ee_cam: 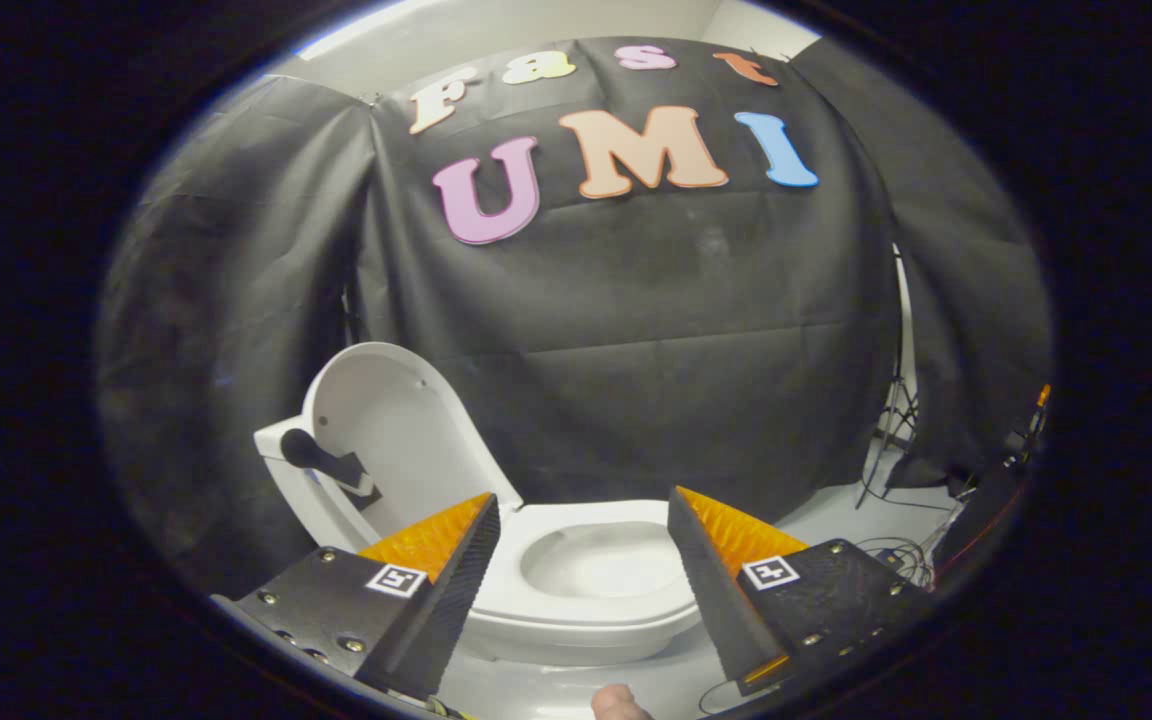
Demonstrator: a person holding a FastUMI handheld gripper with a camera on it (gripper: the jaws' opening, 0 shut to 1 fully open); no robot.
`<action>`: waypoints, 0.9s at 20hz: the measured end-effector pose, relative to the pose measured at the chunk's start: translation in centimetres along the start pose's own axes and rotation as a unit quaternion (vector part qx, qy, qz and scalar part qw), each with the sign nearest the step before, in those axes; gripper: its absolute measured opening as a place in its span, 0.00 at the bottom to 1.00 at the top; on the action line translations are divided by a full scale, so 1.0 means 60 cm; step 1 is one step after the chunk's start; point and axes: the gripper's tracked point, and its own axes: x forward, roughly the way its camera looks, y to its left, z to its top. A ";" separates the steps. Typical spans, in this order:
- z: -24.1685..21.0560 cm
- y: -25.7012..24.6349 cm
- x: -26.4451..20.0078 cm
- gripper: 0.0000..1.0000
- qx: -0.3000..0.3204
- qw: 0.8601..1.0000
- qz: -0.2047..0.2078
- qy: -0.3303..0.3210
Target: Open the toilet lid.
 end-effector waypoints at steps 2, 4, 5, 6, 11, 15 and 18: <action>0.006 -0.005 -0.006 0.99 0.010 1.000 0.003 -0.005; 0.005 -0.011 -0.009 0.99 -0.003 1.000 0.004 -0.012; 0.004 -0.024 -0.009 0.99 -0.018 1.000 -0.005 -0.011; 0.004 -0.031 -0.013 0.99 -0.035 0.999 -0.007 -0.012; 0.013 -0.072 -0.015 0.99 -0.057 0.998 -0.016 -0.015; 0.012 -0.096 -0.020 0.99 -0.041 0.999 -0.028 -0.016; 0.015 -0.107 -0.023 0.99 -0.046 0.998 -0.037 -0.022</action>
